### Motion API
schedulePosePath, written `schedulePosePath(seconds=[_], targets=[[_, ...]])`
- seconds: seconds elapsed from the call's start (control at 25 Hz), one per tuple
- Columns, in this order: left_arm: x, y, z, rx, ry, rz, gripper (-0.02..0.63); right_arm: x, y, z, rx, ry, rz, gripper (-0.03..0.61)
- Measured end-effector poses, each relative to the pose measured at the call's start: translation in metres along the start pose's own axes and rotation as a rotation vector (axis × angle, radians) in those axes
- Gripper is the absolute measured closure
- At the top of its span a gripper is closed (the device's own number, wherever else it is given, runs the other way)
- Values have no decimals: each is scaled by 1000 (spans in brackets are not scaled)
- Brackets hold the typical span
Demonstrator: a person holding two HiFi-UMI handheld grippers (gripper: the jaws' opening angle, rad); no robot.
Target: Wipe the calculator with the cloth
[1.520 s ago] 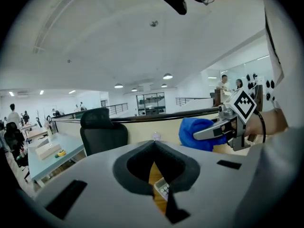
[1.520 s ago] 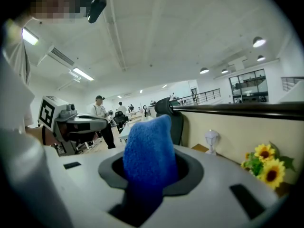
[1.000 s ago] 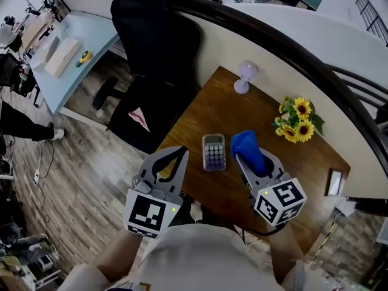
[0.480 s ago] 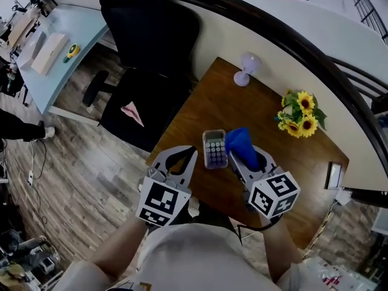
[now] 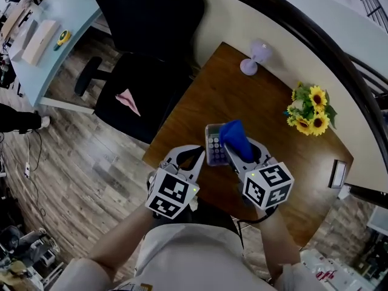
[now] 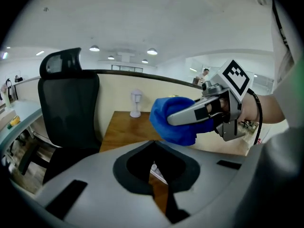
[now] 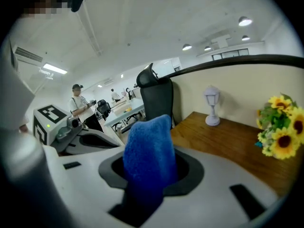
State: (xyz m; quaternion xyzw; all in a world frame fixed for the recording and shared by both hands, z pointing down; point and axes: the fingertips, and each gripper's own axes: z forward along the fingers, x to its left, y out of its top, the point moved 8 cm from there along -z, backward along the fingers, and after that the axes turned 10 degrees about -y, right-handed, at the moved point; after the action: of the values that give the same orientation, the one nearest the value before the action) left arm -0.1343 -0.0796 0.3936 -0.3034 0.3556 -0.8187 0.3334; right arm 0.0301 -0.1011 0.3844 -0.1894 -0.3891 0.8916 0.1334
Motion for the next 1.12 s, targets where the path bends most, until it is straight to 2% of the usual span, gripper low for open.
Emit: schedulePosePath(seconds=[0.36,0.56,0.8,0.96,1.12], targets=[[21,-43,51,79,-59,-23,611,-12,-37,63,133,11,-66,436],[27,-68,75,115,-96,-53,611,-17,-48,89,165,21,-80,436],[30,-90,101,122,-132,-126,611,-9,-57,112,222,52,-164,436],[30,-99,108,124,-141,-158,611,-9,-62,124,254,71,-174,436],[33,-103,109,86,-158,-195,611,-11,-68,134,270,93,-172,436]])
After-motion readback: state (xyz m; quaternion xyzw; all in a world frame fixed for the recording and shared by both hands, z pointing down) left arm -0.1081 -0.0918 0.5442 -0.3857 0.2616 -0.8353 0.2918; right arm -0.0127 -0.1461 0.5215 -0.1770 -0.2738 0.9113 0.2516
